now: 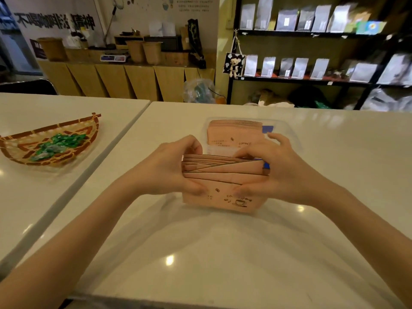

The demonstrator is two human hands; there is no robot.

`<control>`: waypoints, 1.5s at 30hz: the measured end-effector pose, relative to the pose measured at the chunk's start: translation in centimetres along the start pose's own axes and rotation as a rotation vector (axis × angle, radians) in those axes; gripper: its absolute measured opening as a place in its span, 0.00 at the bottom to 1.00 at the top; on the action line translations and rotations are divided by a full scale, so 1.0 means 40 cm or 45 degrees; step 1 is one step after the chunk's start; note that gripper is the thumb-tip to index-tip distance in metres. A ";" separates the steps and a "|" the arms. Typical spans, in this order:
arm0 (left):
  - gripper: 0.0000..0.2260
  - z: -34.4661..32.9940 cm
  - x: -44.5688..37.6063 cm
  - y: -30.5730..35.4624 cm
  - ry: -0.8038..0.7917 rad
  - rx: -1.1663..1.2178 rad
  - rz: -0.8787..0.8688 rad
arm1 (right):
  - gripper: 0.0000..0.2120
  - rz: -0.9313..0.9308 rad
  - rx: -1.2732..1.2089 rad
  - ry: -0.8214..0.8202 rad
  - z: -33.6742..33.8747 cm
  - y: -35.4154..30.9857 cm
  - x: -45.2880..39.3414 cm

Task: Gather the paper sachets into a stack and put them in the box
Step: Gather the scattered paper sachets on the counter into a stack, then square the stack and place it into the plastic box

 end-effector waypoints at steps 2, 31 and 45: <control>0.22 -0.033 -0.010 0.005 -0.030 0.047 0.009 | 0.20 -0.063 -0.012 -0.003 -0.002 0.026 0.020; 0.28 -0.103 0.031 -0.043 -0.058 0.365 0.142 | 0.37 -0.016 0.123 0.071 -0.063 0.101 0.119; 0.30 -0.140 0.042 -0.047 -0.045 0.635 0.244 | 0.33 -0.642 -0.967 0.095 -0.096 0.109 0.142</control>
Point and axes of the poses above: each hand's wrist, its own x-axis away from the middle knuckle, its own z-axis out of the back of the hand, y = z × x, the point moved 4 cm from there along -x, towards the middle knuckle, and after that the axes turned 11 degrees about y, right-handed, at the moved point
